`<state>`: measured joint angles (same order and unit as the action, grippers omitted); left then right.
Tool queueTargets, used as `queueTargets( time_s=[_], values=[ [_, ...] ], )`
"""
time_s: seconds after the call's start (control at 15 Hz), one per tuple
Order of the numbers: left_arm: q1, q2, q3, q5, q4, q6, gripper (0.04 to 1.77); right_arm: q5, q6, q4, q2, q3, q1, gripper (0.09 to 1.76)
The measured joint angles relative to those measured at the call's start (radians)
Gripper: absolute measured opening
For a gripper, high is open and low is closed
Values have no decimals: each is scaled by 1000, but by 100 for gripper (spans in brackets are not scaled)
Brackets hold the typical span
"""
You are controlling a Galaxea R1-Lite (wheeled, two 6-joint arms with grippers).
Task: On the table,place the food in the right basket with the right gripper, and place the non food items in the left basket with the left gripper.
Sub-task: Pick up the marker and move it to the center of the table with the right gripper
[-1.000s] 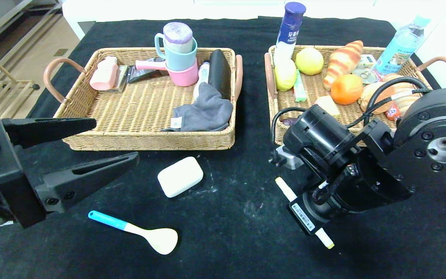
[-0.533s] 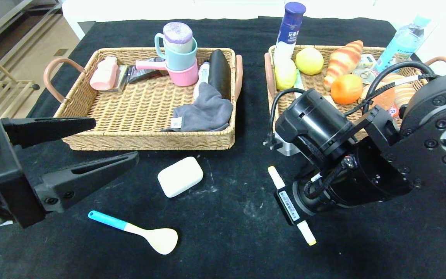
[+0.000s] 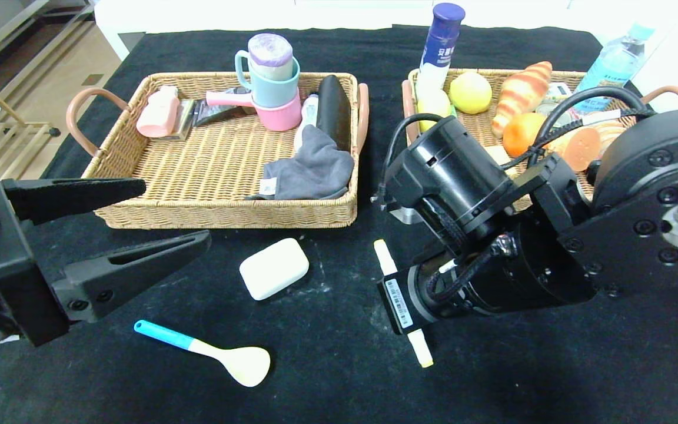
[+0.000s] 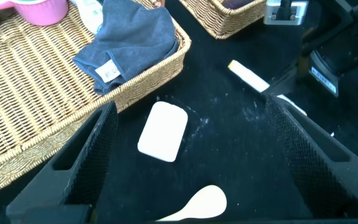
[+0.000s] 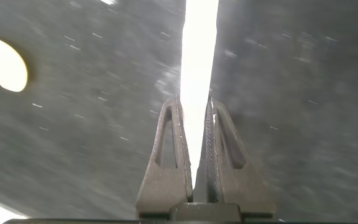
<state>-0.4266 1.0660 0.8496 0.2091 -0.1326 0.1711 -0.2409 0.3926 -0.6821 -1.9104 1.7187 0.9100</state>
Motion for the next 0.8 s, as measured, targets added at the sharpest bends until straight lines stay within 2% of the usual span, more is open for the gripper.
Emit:
queueTargets(
  time_s=[0.27,0.47,0.8],
  values=[
    [0,0,0,0,-1,-2,172,21,74,17,-37,44,27,25],
    [0,-1,1,0,-2,-3,172,68,85,46,-54,52,32,25],
    [1,-1,2,0,-3,-3,172,82,101,75,-68,48,37,25]
  ],
)
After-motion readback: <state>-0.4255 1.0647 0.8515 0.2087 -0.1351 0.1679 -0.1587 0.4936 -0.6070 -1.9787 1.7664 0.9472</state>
